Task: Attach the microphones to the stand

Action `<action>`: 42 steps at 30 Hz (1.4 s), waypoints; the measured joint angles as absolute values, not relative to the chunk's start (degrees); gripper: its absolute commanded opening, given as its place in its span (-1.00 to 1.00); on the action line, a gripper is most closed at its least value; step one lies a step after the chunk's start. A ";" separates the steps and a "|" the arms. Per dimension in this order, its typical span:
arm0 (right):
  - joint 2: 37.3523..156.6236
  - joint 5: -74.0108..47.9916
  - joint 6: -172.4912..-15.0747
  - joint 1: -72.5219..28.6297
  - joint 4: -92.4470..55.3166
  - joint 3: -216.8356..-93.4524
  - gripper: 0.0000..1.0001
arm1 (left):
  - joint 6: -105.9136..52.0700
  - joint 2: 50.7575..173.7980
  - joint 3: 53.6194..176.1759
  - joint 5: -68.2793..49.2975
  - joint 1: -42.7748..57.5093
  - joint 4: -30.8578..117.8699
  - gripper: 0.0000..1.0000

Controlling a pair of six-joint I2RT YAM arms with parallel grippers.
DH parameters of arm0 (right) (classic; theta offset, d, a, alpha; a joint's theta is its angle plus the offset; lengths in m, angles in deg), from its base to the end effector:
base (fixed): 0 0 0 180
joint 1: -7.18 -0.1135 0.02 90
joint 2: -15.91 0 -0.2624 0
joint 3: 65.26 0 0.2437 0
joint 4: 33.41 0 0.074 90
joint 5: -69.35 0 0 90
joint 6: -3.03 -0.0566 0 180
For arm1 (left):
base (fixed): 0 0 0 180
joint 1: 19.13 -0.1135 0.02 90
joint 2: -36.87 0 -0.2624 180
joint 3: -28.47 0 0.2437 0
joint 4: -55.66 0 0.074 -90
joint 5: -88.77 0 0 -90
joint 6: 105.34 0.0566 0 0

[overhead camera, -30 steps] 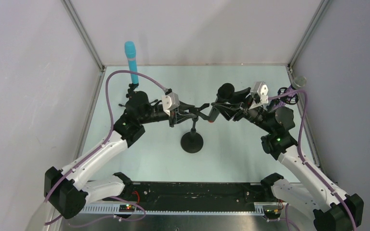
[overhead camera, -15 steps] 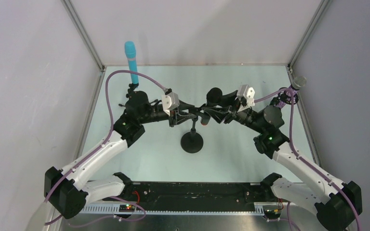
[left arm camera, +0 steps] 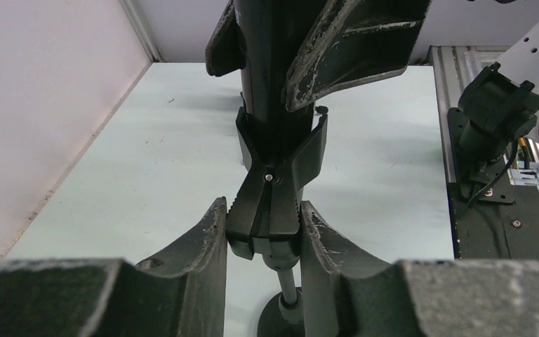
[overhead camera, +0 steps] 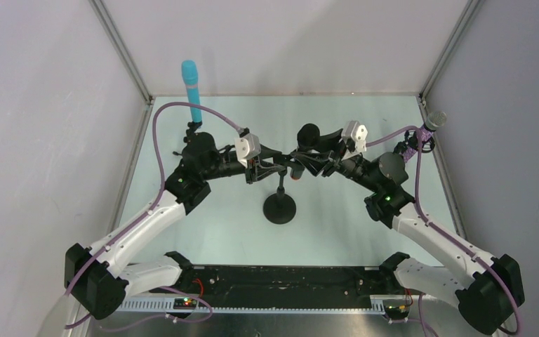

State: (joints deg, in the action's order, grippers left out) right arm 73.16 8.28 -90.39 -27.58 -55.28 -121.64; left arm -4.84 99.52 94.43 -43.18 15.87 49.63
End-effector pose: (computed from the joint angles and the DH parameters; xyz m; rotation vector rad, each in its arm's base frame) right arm 0.1791 0.1576 0.3748 -0.7692 1.0493 0.8765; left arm 0.1902 -0.1794 0.3551 1.1458 1.2360 -0.9133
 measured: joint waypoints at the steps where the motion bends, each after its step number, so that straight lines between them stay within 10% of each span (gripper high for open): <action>1: 73.36 8.28 -90.56 -27.65 -55.59 -121.64 -1.00 | -4.82 99.52 94.43 -43.12 15.87 49.63 -1.00; 31: 75.33 5.68 -91.42 -29.97 -58.60 -121.64 -1.00 | -4.77 99.50 94.43 -42.90 15.67 49.28 -0.88; 42: 75.70 5.33 -91.31 -30.77 -58.89 -121.64 -1.00 | -4.18 99.52 94.45 -42.88 16.02 48.87 0.96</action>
State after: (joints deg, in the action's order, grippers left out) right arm 75.70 5.33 -91.31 -30.77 -58.89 -121.64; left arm -4.18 99.52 94.45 -42.88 16.02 48.87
